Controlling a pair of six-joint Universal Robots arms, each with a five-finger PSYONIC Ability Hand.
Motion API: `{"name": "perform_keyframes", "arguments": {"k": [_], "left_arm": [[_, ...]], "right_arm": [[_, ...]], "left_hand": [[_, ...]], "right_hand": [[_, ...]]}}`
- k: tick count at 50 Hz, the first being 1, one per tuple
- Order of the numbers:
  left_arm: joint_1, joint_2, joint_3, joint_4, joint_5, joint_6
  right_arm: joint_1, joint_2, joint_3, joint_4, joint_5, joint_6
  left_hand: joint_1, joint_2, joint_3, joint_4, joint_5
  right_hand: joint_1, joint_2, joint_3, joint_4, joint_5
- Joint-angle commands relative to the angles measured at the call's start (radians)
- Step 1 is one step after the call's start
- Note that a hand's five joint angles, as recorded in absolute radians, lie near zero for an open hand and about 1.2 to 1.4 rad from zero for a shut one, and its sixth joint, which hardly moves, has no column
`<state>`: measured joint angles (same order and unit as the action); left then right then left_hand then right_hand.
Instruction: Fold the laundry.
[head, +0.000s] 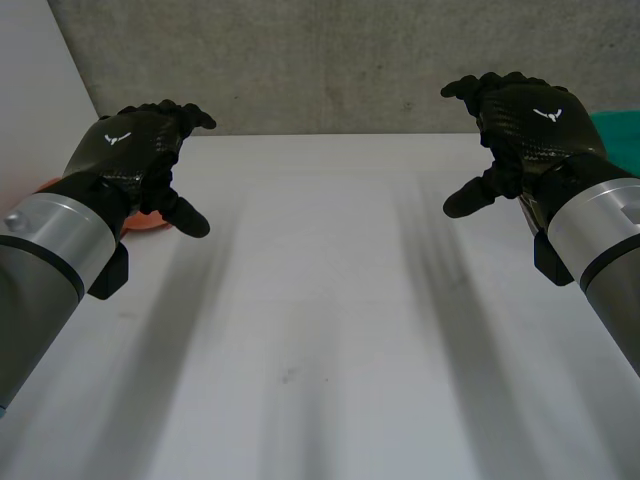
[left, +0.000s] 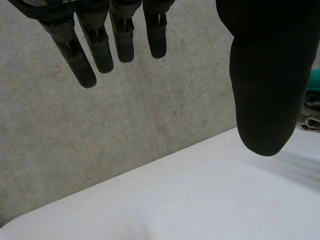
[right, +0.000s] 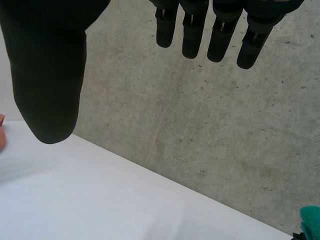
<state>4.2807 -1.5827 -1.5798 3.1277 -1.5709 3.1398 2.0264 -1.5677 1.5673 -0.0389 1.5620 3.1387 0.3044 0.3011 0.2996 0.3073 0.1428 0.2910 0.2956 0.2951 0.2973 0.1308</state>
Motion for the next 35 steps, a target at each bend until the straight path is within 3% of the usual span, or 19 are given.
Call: {"name": "perform_keyframes", "arguments": {"k": [1,18,26,35], "left_arm": [[0.008,-0.023,-0.042,-0.02,0.008,0.006],[0.04,-0.068,0.087,-0.063,0.049,0.074],[0.194,-0.356,0.314,0.038,0.062,0.272],[0.338,-0.836,0.682,0.078,0.074,0.62]], "right_arm": [[0.034,0.006,0.005,-0.065,0.021,-0.005],[0.009,0.043,-0.013,-0.082,-0.025,-0.008],[0.0,0.112,-0.039,-0.049,-0.099,-0.023],[-0.003,0.176,-0.05,-0.044,-0.106,-0.029]], "left_hand": [[-0.13,-0.127,-0.125,-0.133,-0.143],[-0.13,-0.127,-0.125,-0.133,-0.143],[-0.13,-0.127,-0.125,-0.133,-0.143],[-0.13,-0.127,-0.125,-0.133,-0.143]], "right_hand": [[-0.116,-0.121,-0.121,-0.123,-0.131],[-0.116,-0.121,-0.121,-0.123,-0.131],[-0.116,-0.121,-0.121,-0.123,-0.131],[-0.116,-0.121,-0.121,-0.123,-0.131]]}}
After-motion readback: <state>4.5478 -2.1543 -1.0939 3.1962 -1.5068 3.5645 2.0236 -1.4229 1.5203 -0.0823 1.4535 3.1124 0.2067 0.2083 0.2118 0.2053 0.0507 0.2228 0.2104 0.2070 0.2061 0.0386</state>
